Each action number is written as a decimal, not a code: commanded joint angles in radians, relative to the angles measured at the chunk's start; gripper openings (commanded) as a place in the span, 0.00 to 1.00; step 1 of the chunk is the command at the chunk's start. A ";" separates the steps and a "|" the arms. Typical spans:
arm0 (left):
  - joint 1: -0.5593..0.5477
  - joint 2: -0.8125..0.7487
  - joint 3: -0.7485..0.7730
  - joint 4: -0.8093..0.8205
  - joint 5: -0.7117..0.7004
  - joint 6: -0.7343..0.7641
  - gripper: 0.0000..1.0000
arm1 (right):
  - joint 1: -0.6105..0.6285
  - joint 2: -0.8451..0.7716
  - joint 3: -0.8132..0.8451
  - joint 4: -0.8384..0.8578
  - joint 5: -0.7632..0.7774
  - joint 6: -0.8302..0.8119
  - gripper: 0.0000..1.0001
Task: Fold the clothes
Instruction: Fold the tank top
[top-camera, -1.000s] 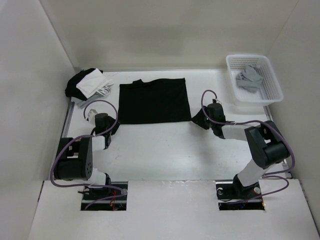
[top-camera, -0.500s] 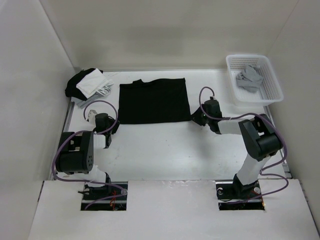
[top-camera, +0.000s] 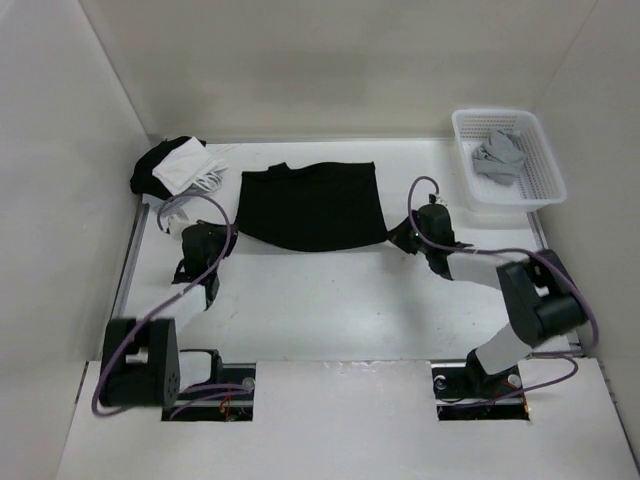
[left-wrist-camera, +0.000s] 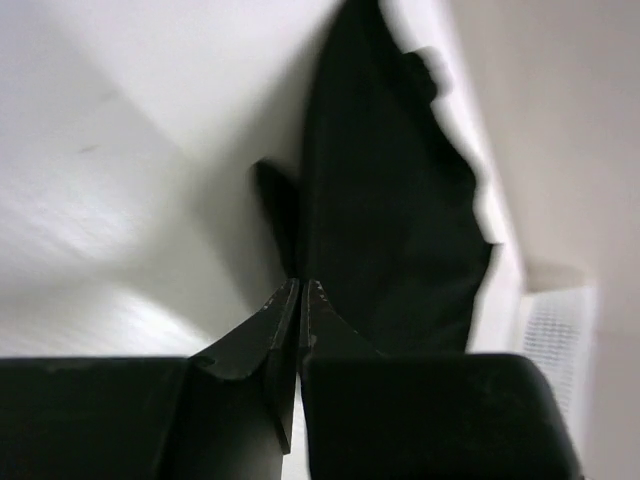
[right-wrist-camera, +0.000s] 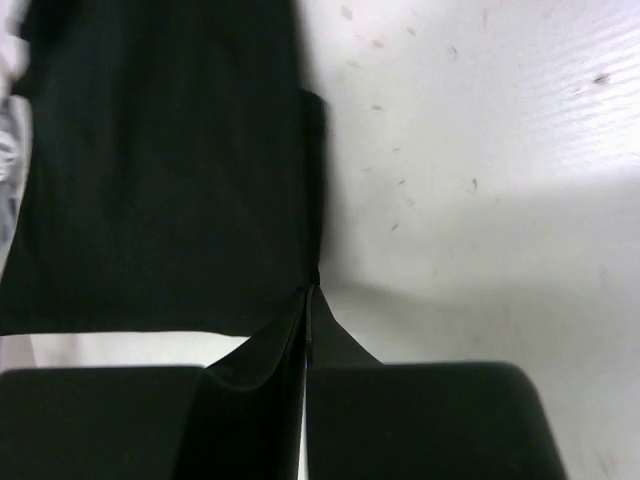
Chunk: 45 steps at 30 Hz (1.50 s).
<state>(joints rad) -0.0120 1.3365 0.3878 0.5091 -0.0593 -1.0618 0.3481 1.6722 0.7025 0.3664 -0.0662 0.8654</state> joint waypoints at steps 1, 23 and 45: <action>-0.025 -0.245 0.009 -0.073 -0.005 0.037 0.00 | 0.018 -0.234 -0.052 0.016 0.061 -0.032 0.01; -0.139 -1.102 0.404 -0.968 -0.083 0.178 0.00 | 0.728 -1.157 0.255 -0.931 0.715 -0.155 0.02; -0.065 0.230 0.517 -0.153 -0.113 0.164 0.00 | -0.148 0.113 0.563 -0.302 -0.101 -0.144 0.02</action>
<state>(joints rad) -0.0875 1.5921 0.8181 0.2108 -0.1707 -0.9070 0.2291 1.7889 1.1851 -0.0109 -0.1143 0.7261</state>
